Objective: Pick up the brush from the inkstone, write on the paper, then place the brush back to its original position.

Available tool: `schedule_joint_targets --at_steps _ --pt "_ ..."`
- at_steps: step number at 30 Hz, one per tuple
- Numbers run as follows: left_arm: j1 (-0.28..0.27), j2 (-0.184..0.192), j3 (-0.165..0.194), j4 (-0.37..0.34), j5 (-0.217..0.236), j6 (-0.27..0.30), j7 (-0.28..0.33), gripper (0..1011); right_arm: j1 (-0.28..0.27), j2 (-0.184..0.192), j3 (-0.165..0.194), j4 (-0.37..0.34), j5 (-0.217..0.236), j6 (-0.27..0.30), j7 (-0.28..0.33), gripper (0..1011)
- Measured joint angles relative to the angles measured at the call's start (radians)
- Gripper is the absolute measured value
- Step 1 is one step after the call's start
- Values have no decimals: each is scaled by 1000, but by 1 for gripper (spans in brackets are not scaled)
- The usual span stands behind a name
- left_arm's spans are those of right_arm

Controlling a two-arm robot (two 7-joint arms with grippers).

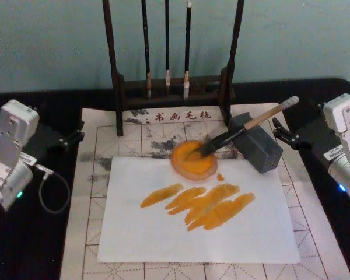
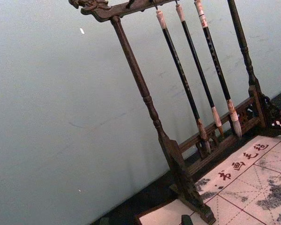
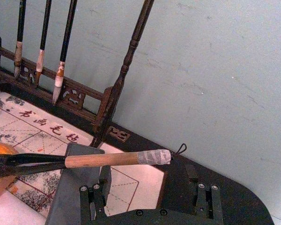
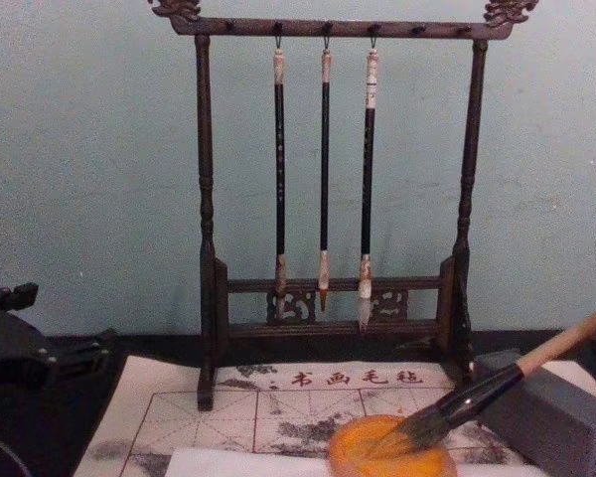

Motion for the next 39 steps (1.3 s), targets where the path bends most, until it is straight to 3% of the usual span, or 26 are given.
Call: schedule_joint_targets --at_steps 39 --pt "0 0 0 0 0 0 0 1001 0 0 0 0 0 0 0 1000"
